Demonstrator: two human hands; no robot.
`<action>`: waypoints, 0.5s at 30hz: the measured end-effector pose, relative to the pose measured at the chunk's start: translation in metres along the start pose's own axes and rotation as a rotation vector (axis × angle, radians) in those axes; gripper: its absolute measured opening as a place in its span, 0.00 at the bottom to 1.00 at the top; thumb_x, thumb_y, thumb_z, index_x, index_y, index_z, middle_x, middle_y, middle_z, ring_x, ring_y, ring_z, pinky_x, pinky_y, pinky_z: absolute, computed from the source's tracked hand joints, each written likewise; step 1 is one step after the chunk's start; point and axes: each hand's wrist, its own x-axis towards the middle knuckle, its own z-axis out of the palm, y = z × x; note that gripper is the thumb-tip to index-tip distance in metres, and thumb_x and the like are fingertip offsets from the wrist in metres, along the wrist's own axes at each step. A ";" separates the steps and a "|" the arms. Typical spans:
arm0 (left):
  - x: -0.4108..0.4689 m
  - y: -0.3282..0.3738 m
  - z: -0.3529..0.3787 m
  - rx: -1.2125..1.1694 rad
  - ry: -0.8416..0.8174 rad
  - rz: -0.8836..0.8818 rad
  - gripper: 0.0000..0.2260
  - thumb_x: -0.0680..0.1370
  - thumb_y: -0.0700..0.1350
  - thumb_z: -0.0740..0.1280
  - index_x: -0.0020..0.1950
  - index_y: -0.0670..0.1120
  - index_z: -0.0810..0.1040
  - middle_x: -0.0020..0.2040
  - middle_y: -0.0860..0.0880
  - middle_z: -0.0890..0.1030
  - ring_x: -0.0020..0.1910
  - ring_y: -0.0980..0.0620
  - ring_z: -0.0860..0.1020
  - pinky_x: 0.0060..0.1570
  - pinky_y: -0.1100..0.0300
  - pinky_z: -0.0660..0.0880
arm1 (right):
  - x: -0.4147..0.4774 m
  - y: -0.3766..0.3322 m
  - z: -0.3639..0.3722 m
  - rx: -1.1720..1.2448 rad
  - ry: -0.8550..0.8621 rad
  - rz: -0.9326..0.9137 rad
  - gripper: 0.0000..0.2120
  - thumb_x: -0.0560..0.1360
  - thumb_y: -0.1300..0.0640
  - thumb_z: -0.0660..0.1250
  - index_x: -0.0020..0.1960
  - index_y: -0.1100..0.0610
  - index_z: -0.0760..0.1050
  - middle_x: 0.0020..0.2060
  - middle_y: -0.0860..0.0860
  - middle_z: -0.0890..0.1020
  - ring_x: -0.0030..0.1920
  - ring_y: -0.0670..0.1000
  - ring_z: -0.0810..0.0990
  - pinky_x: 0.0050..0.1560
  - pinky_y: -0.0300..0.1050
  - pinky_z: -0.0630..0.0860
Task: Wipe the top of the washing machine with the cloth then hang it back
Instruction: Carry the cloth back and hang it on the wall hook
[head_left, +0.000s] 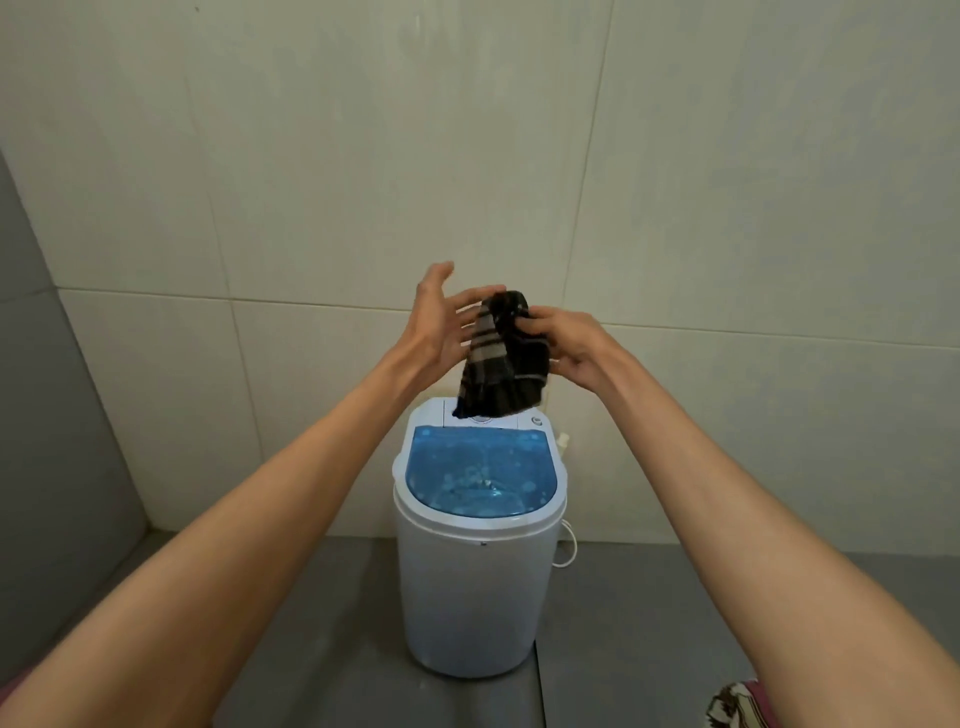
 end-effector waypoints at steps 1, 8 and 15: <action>0.002 0.004 -0.003 0.017 0.022 0.000 0.29 0.80 0.60 0.50 0.62 0.40 0.79 0.57 0.40 0.81 0.52 0.45 0.80 0.57 0.50 0.76 | 0.002 -0.005 -0.003 0.026 -0.011 -0.045 0.17 0.74 0.66 0.69 0.62 0.57 0.79 0.53 0.57 0.84 0.52 0.53 0.82 0.46 0.44 0.79; 0.006 0.022 -0.012 0.766 -0.181 -0.060 0.24 0.71 0.43 0.64 0.67 0.55 0.74 0.68 0.50 0.71 0.66 0.48 0.68 0.60 0.51 0.69 | -0.009 -0.039 -0.014 -0.267 -0.211 -0.142 0.26 0.72 0.66 0.70 0.68 0.49 0.73 0.58 0.58 0.82 0.56 0.58 0.83 0.56 0.52 0.80; 0.018 0.024 -0.024 1.073 -0.148 0.022 0.09 0.77 0.47 0.67 0.51 0.42 0.77 0.50 0.45 0.80 0.52 0.49 0.76 0.48 0.57 0.70 | -0.009 -0.048 -0.027 -0.774 -0.061 -0.216 0.25 0.72 0.64 0.71 0.65 0.50 0.70 0.50 0.54 0.84 0.47 0.53 0.84 0.53 0.48 0.79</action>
